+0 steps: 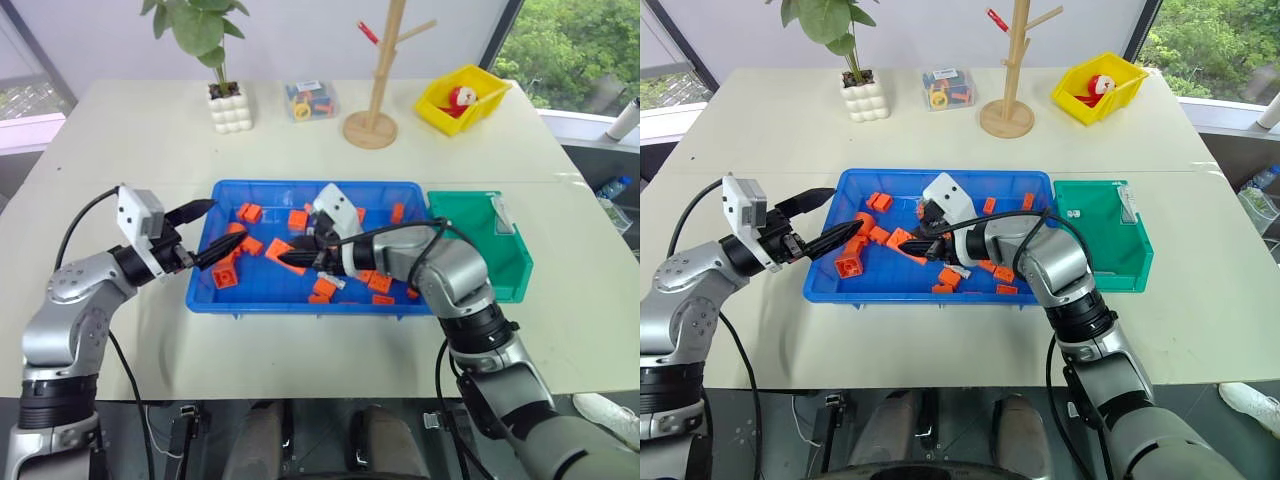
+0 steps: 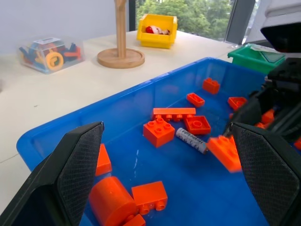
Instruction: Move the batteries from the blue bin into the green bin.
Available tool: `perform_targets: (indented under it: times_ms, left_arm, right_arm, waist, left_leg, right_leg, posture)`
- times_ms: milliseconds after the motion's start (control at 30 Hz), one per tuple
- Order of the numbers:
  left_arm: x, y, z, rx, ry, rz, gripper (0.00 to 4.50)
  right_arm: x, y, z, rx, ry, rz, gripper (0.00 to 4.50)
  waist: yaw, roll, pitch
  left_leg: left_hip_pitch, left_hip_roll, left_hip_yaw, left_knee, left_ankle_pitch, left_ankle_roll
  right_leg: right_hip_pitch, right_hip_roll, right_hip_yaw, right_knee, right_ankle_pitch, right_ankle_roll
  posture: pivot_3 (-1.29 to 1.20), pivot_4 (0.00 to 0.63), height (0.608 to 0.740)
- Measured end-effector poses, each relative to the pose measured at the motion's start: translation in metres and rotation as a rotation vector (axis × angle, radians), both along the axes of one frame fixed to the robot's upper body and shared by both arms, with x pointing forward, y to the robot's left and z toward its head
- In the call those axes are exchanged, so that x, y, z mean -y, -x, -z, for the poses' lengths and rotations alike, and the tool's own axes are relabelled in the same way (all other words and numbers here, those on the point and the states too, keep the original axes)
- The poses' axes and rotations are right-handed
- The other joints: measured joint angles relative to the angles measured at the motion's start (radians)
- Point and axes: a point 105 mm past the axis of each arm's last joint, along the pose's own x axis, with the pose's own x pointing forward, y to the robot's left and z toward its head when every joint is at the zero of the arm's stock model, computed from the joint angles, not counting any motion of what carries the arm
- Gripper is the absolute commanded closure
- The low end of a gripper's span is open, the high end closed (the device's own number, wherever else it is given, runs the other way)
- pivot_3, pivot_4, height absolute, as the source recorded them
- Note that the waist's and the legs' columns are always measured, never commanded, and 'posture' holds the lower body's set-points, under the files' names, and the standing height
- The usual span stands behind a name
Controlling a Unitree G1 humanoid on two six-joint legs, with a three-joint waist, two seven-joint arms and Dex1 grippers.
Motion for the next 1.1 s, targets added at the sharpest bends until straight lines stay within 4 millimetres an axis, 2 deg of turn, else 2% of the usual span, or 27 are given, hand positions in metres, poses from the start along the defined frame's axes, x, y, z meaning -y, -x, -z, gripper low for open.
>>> perform_targets:
  times_ms: [100,200,433,667,900,1100]
  left_arm:
    - [0.000,0.004,-0.002,-0.019,-0.015,0.030,0.00]
    - [0.001,0.009,-0.002,-0.038,-0.044,0.061,0.00]
    - [0.001,0.014,0.003,-0.069,-0.057,0.077,0.00]
    - [0.001,0.014,0.003,-0.069,-0.055,0.075,0.00]
    - [0.003,0.013,0.004,-0.065,-0.032,0.070,0.00]
    - [0.003,0.011,0.004,-0.055,-0.022,0.054,0.00]
  right_arm:
    - [-0.001,0.007,0.016,-0.041,0.027,-0.013,3.58]
    - [-0.003,0.009,0.021,-0.034,0.052,-0.029,3.58]
    - [-0.001,0.007,0.022,-0.015,0.073,-0.032,0.11]
    - [0.003,-0.013,-0.005,0.078,0.046,0.041,0.05]
    - [0.019,-0.029,0.016,0.060,0.107,0.135,0.05]
    - [0.024,-0.036,0.034,0.065,0.165,0.161,0.05]
  waist:
    - [-0.002,0.000,0.000]
    - [-0.003,0.000,0.000]
    - [-0.002,0.000,0.000]
    - [-0.001,0.000,0.000]
    - [-0.002,0.000,0.000]
    - [-0.003,0.000,0.000]
  left_leg:
    - [0.000,0.000,0.000,0.000,0.000,0.000]
    - [0.000,0.000,0.000,0.000,0.000,0.000]
    - [0.000,0.000,0.000,0.000,0.000,0.000]
    - [0.000,0.000,0.000,0.000,0.000,0.000]
    - [0.000,0.000,0.001,-0.001,0.000,0.000]
    - [0.000,0.000,0.001,-0.001,0.000,0.000]
  right_leg:
    - [0.000,0.000,0.000,0.000,0.000,0.000]
    - [-0.001,0.000,0.000,0.001,0.000,0.000]
    - [-0.001,0.000,0.000,0.001,0.000,0.000]
    - [-0.001,0.000,0.000,0.001,0.000,0.000]
    - [-0.001,0.000,0.000,0.001,0.000,0.000]
    - [-0.001,0.000,0.000,0.001,0.000,0.000]
  posture:
    - [0.00,0.150,0.739]
    - [0.00,0.150,0.739]
    - [0.00,0.150,0.739]
    - [0.00,0.150,0.739]
    - [0.00,0.150,0.739]
    - [0.00,0.150,0.739]
